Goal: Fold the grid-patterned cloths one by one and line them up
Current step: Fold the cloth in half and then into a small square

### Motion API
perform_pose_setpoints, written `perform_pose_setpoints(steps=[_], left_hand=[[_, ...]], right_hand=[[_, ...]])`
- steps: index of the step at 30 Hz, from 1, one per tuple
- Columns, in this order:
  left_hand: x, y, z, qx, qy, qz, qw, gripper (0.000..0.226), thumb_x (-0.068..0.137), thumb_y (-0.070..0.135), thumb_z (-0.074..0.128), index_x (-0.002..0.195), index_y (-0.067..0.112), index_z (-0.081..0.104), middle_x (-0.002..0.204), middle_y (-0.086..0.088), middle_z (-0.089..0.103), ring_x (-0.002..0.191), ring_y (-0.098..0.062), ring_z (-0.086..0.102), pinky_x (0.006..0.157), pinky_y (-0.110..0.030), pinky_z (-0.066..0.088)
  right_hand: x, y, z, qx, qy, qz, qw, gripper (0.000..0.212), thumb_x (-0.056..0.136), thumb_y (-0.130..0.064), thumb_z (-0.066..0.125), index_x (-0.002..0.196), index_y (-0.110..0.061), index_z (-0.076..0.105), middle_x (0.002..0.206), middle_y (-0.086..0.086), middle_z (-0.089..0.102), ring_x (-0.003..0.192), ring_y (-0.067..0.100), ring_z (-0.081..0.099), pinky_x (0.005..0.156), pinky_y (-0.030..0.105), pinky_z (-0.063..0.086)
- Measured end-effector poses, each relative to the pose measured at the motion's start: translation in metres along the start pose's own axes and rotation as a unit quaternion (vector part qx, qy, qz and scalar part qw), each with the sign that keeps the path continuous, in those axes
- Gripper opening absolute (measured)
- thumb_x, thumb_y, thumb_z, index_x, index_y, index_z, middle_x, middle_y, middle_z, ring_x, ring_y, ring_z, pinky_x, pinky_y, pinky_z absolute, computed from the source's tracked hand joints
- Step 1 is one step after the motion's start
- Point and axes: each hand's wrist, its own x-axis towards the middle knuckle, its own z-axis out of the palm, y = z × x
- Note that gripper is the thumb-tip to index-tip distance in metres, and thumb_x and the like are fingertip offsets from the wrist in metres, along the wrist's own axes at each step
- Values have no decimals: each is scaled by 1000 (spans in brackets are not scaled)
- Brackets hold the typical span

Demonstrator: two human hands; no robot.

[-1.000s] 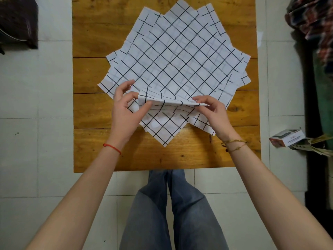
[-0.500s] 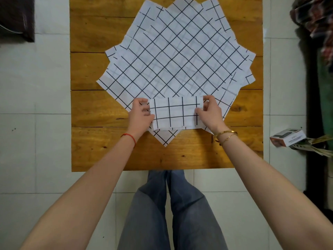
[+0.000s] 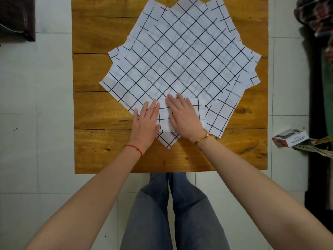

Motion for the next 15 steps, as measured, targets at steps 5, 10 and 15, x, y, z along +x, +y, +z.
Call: perform_pose_setpoints(steps=[5, 10, 15], left_hand=[[-3, -13, 8, 45, -29, 6, 999, 78, 97, 35, 49, 155, 20, 0, 163, 3, -6, 150, -25, -7, 118, -60, 9], [-3, -13, 7, 54, -46, 2, 997, 77, 99, 39, 43, 154, 23, -8, 162, 5, -14, 148, -27, -14, 116, -62, 6], [-2, -13, 7, 50, -54, -2, 997, 76, 99, 39, 40, 154, 23, -11, 161, 6, -18, 148, -28, -17, 116, -62, 5]], right_hand=[[-2, -3, 12, -38, -42, -11, 998, 55, 102, -32, 28, 152, -14, 16, 160, 0, 15, 148, 25, 6, 120, 48, 7], [-16, 12, 13, -55, -26, 19, 998, 54, 102, -35, 24, 152, -15, 19, 159, -2, 18, 148, 25, 6, 119, 50, 6], [-47, 51, 11, -42, 3, 142, 989, 54, 102, -37, 19, 152, -16, 16, 159, -3, 15, 148, 24, -2, 119, 51, 1]])
